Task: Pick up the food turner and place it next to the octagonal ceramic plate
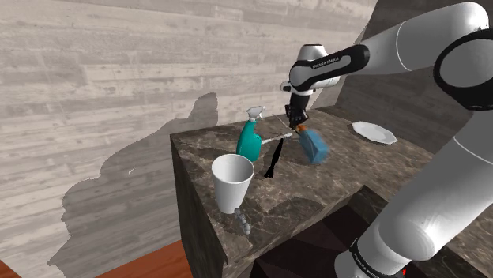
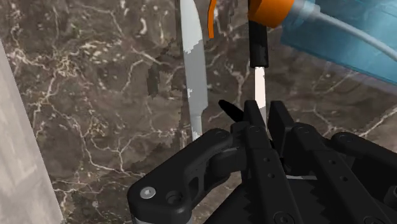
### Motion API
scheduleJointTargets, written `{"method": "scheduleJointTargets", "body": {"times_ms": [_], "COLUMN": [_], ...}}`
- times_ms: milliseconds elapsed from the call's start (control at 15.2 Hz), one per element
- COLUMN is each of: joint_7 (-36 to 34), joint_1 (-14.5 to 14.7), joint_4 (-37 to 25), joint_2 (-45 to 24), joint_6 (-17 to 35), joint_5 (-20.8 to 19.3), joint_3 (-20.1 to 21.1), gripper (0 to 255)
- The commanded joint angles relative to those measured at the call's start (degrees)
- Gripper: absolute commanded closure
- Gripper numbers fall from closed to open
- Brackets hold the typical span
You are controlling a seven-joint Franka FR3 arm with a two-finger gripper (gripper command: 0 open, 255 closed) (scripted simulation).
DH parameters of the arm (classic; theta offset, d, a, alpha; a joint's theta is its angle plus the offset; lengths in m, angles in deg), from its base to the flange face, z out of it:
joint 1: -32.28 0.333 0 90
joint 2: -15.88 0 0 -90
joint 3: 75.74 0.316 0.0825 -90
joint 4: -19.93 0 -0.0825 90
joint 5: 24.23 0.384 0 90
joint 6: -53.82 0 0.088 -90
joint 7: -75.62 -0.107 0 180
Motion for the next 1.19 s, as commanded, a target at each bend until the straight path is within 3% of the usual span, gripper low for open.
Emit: {"method": "scheduleJointTargets", "body": {"times_ms": [0,594,1122], "joint_7": [2.0,12.4,23.1], "joint_1": [-1.1,-7.1,-12.2], "joint_4": [1.7,7.9,8.9], "joint_2": [1.6,7.9,9.8], "joint_6": [0.3,1.5,2.0], "joint_5": [-0.6,-4.1,-6.4], "joint_3": [-1.2,-7.9,-15.0], "gripper": [255,255,255]}}
